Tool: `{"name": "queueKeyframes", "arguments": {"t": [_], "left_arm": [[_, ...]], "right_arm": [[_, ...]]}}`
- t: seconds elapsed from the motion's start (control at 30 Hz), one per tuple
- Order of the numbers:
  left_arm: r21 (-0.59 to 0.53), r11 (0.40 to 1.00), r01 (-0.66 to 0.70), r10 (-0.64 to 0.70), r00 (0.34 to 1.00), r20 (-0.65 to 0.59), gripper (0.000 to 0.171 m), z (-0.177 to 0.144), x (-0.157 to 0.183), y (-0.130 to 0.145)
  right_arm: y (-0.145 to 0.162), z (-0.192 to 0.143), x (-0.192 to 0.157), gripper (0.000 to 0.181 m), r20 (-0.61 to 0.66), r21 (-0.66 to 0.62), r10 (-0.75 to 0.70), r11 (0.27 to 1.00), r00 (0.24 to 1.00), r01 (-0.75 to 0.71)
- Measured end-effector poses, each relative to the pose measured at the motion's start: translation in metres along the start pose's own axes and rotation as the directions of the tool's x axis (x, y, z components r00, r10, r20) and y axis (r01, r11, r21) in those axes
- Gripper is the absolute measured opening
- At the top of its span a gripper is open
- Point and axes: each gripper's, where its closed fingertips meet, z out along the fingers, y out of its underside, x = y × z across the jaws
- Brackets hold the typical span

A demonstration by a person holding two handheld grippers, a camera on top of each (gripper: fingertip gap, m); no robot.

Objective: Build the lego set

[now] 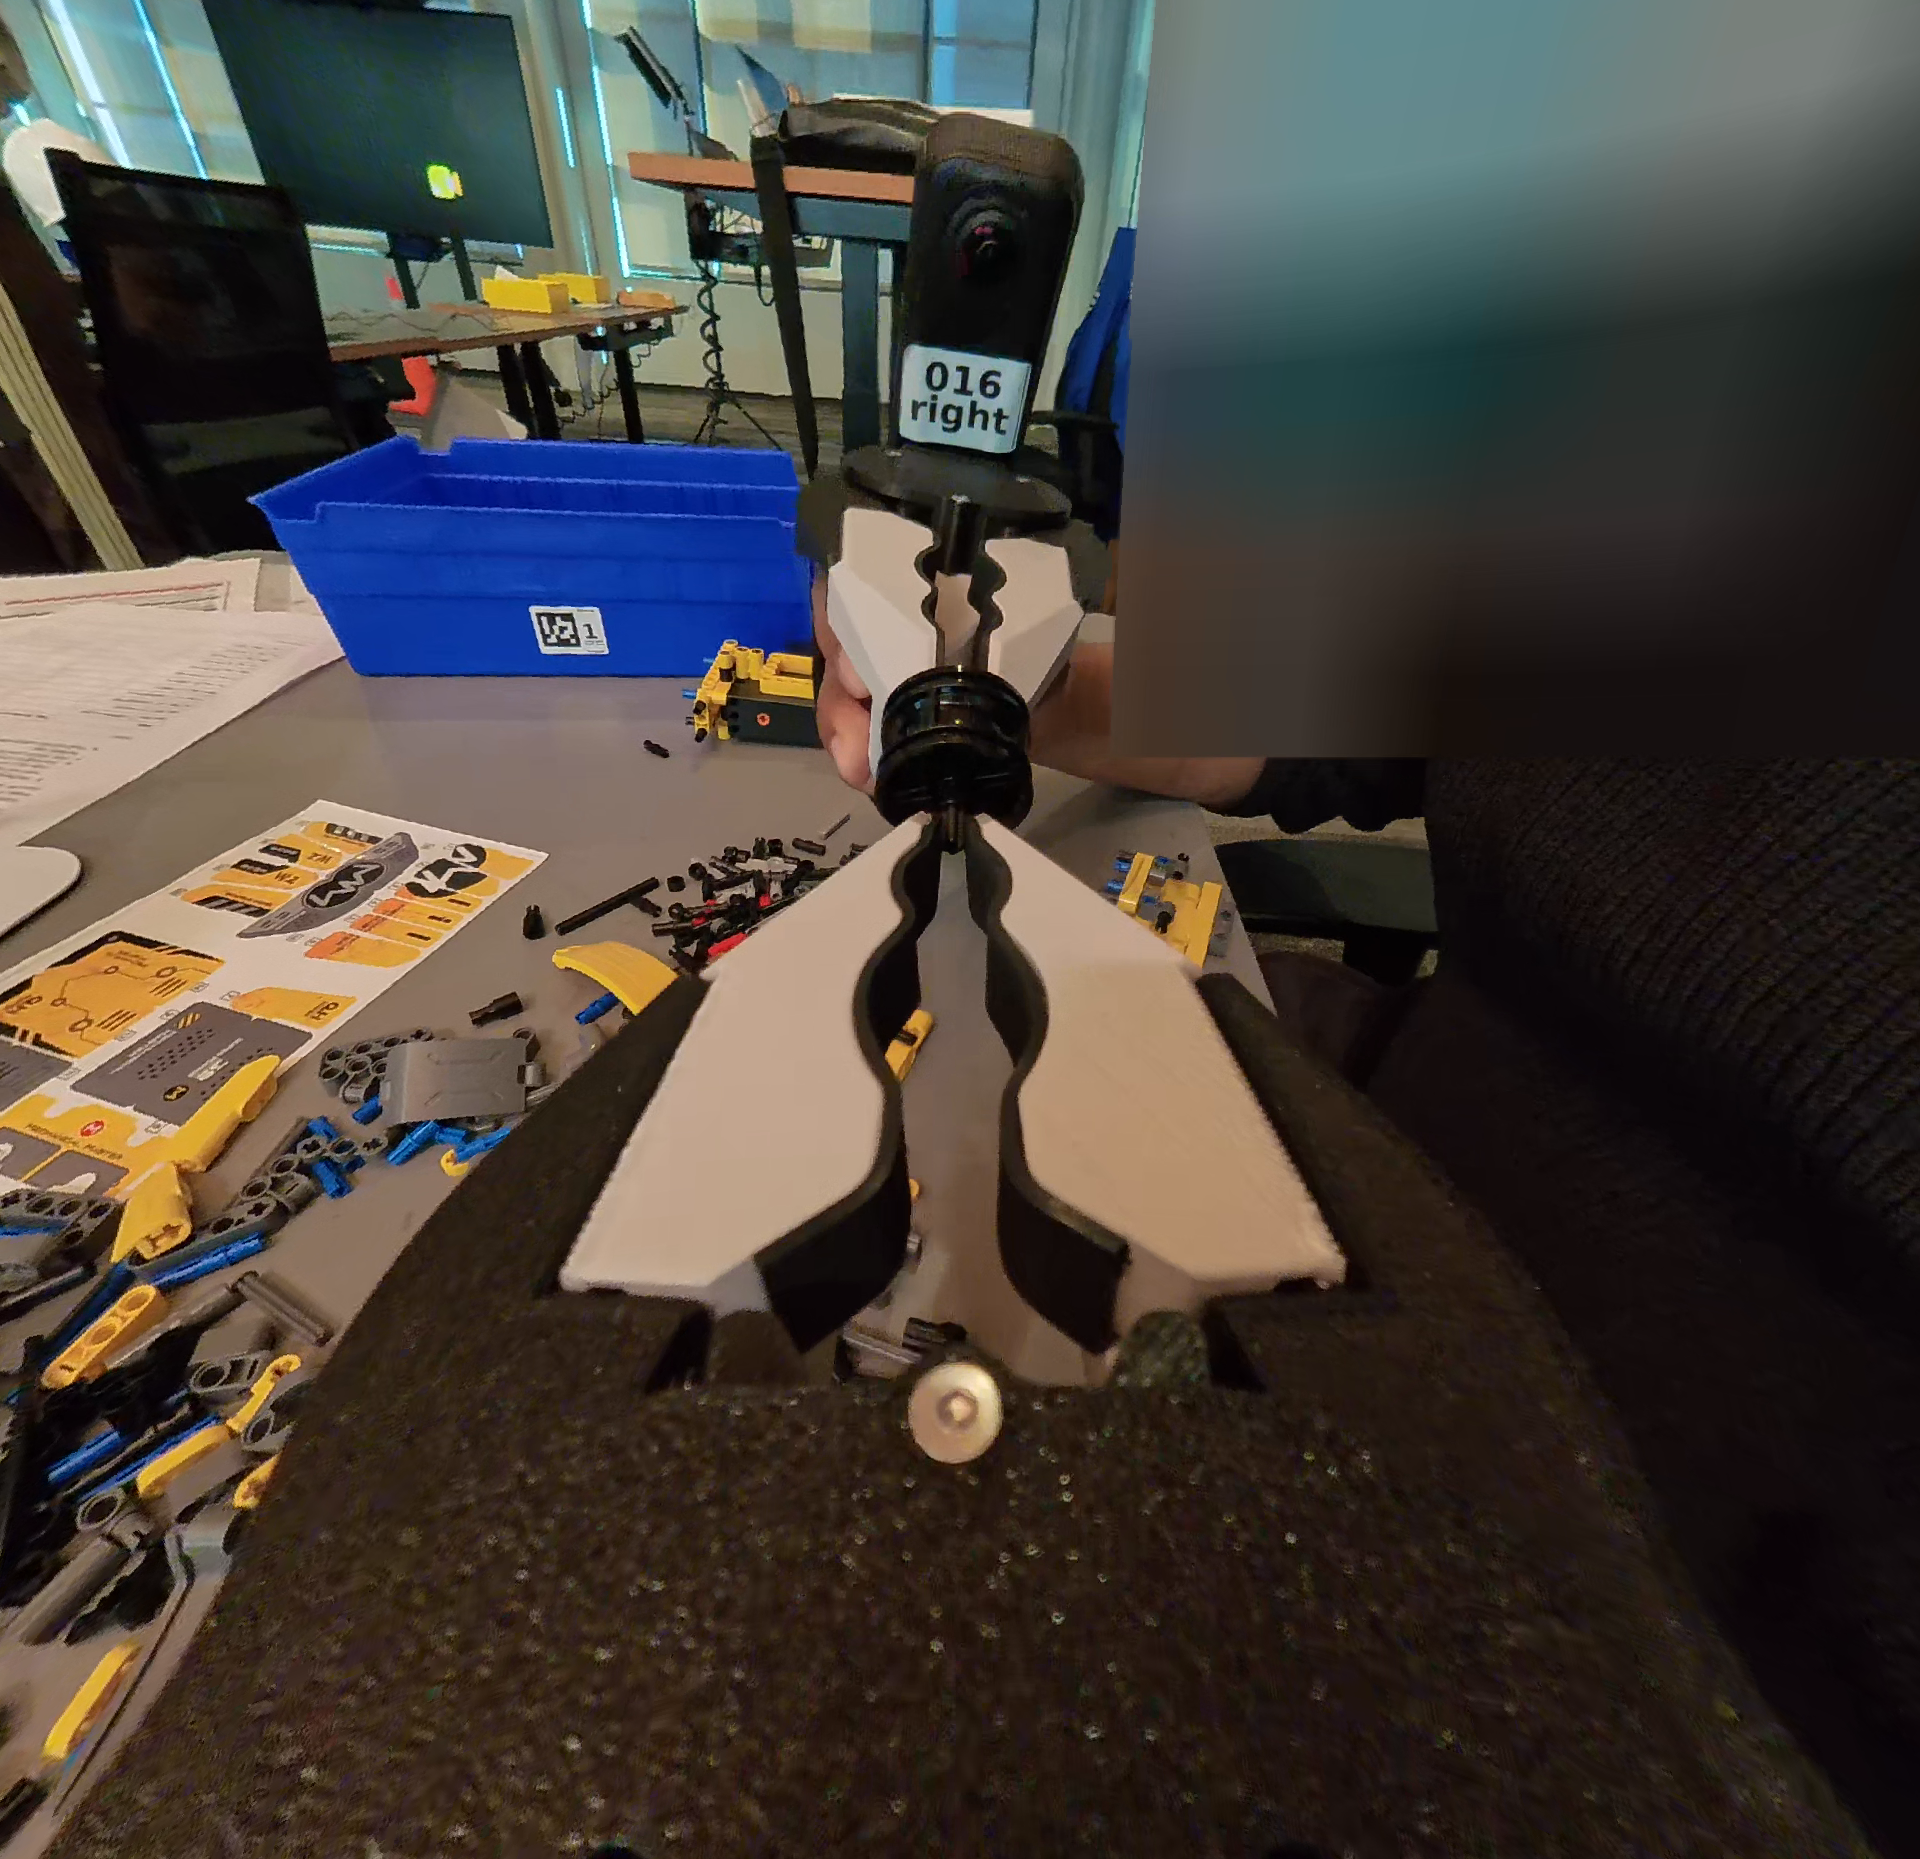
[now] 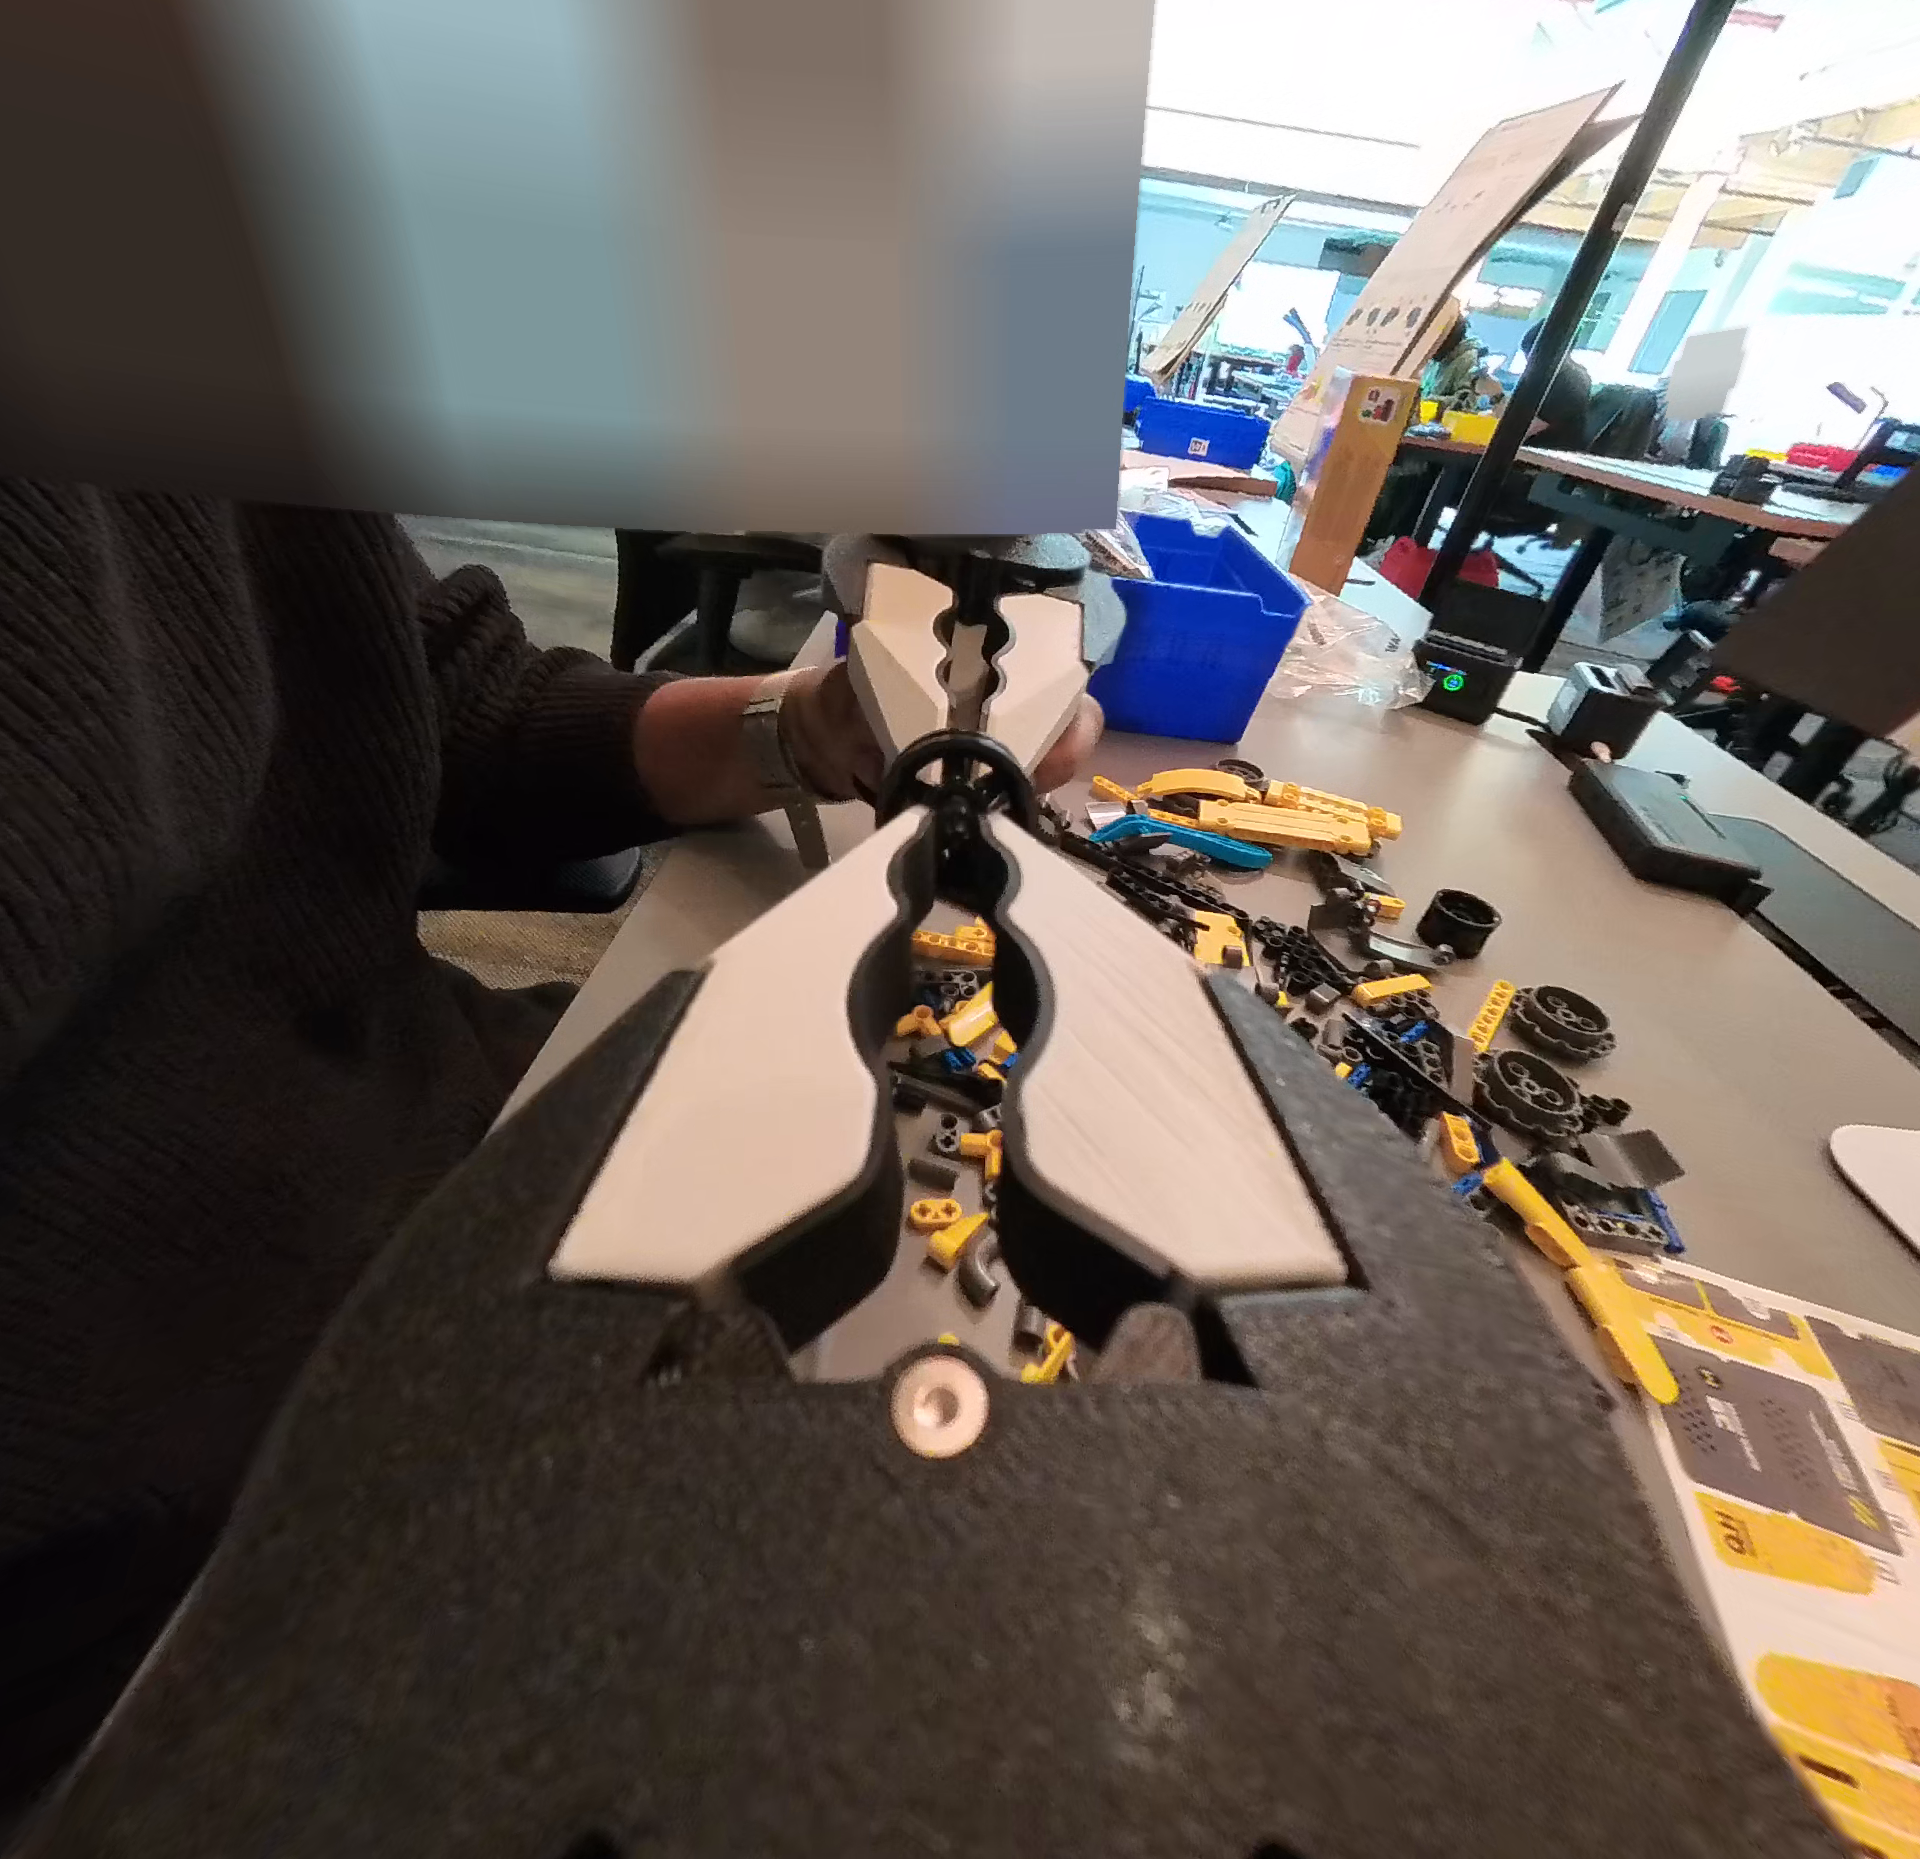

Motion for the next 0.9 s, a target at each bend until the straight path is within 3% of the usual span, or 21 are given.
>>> {"name": "queueKeyframes", "arguments": {"t": [0.9], "left_arm": [[0.027,0.999,0.034,-0.033,0.998,-0.047,0.002,0.0013,0.0043,-0.0012]], "right_arm": [[0.0036,0.0007,-0.0046,0.005,-0.026,-0.083,-0.122,0.989,0.992,0.119]]}}
